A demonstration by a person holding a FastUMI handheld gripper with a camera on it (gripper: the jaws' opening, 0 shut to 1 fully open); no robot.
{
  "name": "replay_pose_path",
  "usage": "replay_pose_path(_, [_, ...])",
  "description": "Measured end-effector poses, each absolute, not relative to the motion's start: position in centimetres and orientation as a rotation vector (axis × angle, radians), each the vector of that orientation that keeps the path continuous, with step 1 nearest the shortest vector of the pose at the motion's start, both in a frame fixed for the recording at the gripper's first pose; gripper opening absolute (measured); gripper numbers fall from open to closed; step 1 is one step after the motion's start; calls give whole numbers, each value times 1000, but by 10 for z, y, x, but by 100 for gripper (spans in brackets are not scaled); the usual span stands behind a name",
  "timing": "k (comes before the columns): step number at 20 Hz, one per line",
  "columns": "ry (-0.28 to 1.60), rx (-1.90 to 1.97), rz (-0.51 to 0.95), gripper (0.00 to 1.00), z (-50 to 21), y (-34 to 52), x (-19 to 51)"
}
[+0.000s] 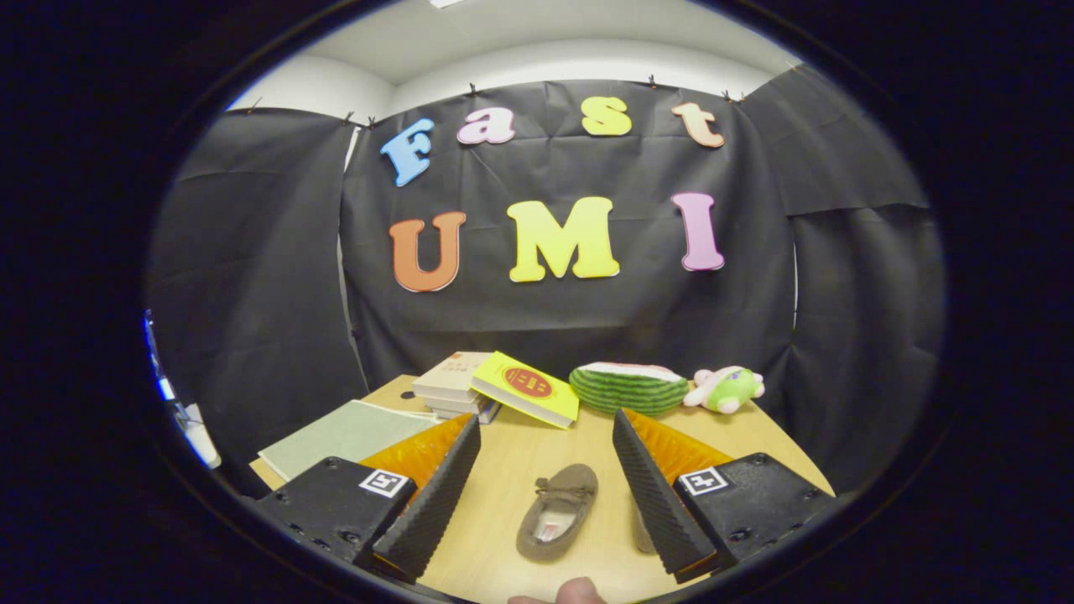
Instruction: Open the storage box then place both shoes into the box .Put the left shoe in first, then the right shoe, with the right side of both shoes facing outward in a uniform manner.
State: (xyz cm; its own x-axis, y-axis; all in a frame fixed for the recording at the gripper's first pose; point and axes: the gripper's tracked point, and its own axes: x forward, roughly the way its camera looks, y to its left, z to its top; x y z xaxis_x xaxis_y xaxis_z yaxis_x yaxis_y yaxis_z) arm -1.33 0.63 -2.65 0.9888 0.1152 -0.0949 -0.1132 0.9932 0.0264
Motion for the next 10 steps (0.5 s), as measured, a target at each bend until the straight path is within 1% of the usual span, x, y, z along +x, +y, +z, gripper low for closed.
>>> replay_pose_path(3, [119,49,133,100,-23,11,-22])
replay_pose_path(7, [157,123,215,100,-23,35,-22])
replay_pose_path(10, [232,164,285,100,-35,58,-17])
